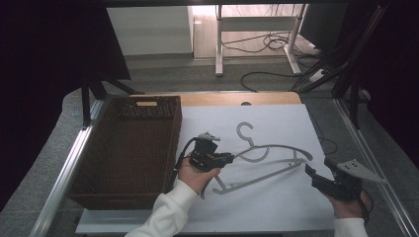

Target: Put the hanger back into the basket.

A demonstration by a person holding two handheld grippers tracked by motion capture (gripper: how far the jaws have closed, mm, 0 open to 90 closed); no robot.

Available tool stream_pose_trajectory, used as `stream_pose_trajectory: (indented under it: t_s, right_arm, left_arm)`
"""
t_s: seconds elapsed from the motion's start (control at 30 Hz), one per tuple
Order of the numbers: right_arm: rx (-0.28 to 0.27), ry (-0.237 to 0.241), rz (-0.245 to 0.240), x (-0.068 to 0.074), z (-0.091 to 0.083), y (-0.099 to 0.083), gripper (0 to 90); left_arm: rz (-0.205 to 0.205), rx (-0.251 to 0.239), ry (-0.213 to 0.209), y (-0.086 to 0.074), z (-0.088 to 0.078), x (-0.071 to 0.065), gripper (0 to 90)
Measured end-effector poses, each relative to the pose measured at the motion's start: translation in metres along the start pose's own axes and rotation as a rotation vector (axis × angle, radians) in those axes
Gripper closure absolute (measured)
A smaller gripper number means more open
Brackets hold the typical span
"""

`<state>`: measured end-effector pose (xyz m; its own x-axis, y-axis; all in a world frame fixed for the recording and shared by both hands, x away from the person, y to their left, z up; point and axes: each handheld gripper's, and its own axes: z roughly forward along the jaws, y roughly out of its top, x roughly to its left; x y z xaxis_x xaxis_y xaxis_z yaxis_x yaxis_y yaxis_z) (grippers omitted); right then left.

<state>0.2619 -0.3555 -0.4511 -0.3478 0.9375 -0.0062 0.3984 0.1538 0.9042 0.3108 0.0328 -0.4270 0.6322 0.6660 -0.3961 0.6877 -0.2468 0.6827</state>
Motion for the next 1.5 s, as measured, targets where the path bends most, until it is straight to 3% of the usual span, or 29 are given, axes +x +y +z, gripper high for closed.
stream_pose_trajectory:
  t_s: [0.33,0.53,0.7,1.17,1.37,1.43,1.5]
  right_arm:
    - [0.0,-0.01,0.009,-0.002,-0.001,-0.001,28.9]
    - [0.004,-0.005,0.013,-0.003,0.0,-0.001,28.9]
    - [0.014,0.026,0.013,-0.001,0.002,-0.001,28.5]
    - [0.032,0.046,0.017,0.003,0.005,0.0,27.9]
    - [0.06,0.107,0.057,0.009,0.01,0.002,28.9]
    - [0.074,0.136,0.092,0.016,0.014,0.004,29.0]
    - [0.08,0.14,0.09,0.017,0.015,0.005,29.0]
  left_arm:
    - [0.048,-0.006,0.021,0.009,-0.014,-0.003,82.4]
    - [0.053,-0.015,0.028,0.01,-0.02,-0.001,82.5]
    - [0.057,-0.033,0.035,0.01,-0.029,0.002,82.5]
    - [0.043,-0.046,0.061,-0.004,-0.042,0.012,82.4]
    - [0.047,-0.059,0.071,-0.012,-0.046,0.012,82.4]
    - [0.046,-0.061,0.071,-0.014,-0.046,0.012,82.5]
    - [0.042,-0.061,0.071,-0.016,-0.046,0.013,82.4]
